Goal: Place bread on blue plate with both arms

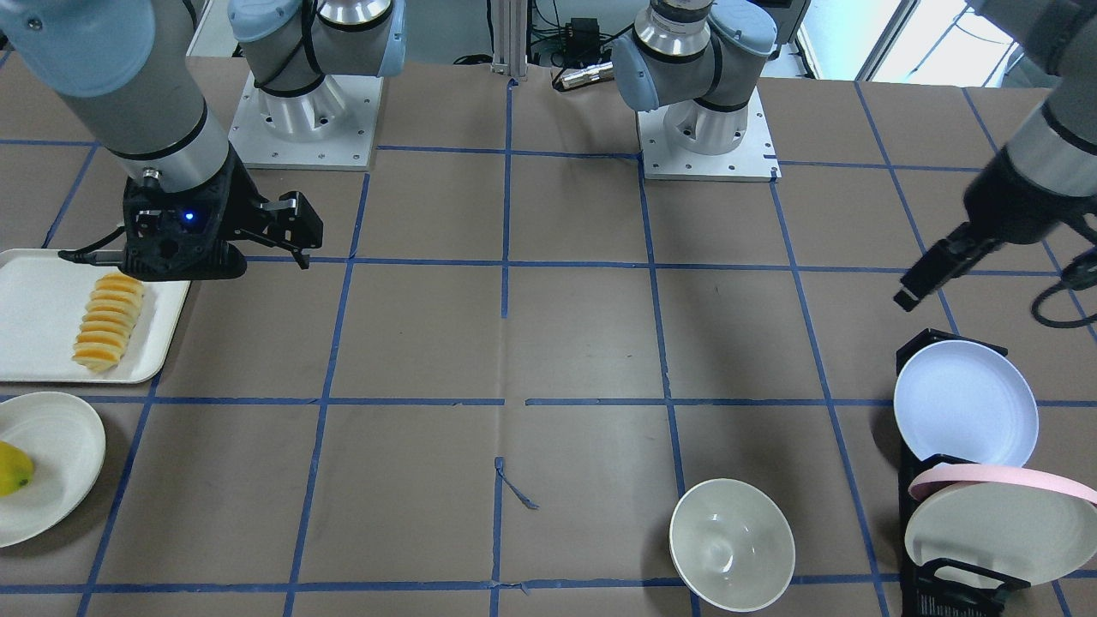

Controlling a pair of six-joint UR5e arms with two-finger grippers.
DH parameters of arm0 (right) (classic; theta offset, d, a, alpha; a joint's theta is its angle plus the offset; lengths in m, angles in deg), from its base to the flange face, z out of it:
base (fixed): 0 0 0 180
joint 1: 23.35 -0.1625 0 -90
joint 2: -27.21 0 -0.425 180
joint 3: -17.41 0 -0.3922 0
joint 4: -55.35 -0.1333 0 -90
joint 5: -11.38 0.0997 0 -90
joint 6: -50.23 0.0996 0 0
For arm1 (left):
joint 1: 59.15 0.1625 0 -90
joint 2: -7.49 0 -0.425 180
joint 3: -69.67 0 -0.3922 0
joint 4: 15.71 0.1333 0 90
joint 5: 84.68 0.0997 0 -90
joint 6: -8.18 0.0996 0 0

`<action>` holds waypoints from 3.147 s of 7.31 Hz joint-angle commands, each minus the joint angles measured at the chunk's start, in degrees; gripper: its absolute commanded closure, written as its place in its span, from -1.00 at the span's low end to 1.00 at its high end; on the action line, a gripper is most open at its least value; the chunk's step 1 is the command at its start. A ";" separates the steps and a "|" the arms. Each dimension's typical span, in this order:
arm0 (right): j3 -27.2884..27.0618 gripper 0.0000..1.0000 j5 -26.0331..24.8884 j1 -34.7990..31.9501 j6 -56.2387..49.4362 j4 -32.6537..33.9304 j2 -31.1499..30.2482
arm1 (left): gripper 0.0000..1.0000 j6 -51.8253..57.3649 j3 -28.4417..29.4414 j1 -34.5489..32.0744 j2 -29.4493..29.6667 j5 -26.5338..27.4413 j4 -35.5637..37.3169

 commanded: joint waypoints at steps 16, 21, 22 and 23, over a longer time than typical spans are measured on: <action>-23.67 -1.00 -4.07 34.04 -37.10 31.22 9.80 | 1.00 16.53 0.58 19.45 18.73 -0.28 12.16; -23.76 -1.00 -4.25 34.04 -37.73 34.14 13.33 | 1.00 12.15 -0.56 11.83 5.28 -5.10 -6.67; -23.58 -1.00 -4.16 34.04 -37.73 35.19 14.21 | 1.00 11.44 -1.35 7.54 3.08 -7.81 -7.29; -23.75 -1.00 -4.16 34.04 -37.90 37.64 14.40 | 1.00 9.78 -2.31 2.36 1.84 -12.71 -6.51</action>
